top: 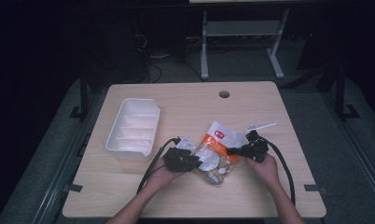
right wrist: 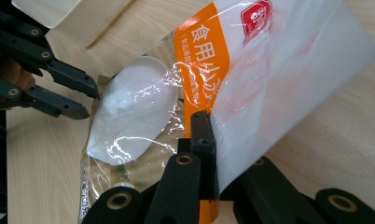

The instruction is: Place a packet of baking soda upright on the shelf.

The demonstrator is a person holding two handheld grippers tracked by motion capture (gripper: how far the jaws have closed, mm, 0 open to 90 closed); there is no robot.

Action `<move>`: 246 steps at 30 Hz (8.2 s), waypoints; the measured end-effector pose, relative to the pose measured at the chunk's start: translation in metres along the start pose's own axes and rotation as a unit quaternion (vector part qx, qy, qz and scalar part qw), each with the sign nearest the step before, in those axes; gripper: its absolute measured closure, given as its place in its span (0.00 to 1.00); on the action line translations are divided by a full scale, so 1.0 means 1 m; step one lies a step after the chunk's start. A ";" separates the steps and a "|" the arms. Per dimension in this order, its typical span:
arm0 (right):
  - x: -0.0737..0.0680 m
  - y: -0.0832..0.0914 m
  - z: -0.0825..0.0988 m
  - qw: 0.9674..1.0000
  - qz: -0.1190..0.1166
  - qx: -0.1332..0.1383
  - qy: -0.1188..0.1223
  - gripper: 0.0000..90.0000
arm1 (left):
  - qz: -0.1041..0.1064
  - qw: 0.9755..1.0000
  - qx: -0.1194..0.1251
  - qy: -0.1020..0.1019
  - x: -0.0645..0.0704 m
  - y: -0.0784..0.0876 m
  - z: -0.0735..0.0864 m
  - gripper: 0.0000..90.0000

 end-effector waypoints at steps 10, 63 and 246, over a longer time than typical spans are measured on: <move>-0.006 0.002 -0.002 1.000 0.009 0.000 0.019 0.99 | 0.000 1.000 0.020 0.017 0.006 0.013 0.016 0.74; -0.102 0.049 -0.077 0.974 0.077 0.018 0.213 1.00 | -0.005 0.997 0.075 0.004 0.012 0.048 0.045 0.29; -0.148 -0.205 -0.227 0.977 -0.023 0.009 0.211 0.92 | 0.005 0.998 0.061 -0.020 0.010 0.058 0.065 0.27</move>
Point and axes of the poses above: each handheld gripper's, and its own axes: y roughly backward along the jaws, z roughly out of its underside, x roughly to its right, the point moved 5 cm from there along -y, roughly forward along the jaws, and after that the axes turned 10 degrees about -y, right-handed, at the moved point
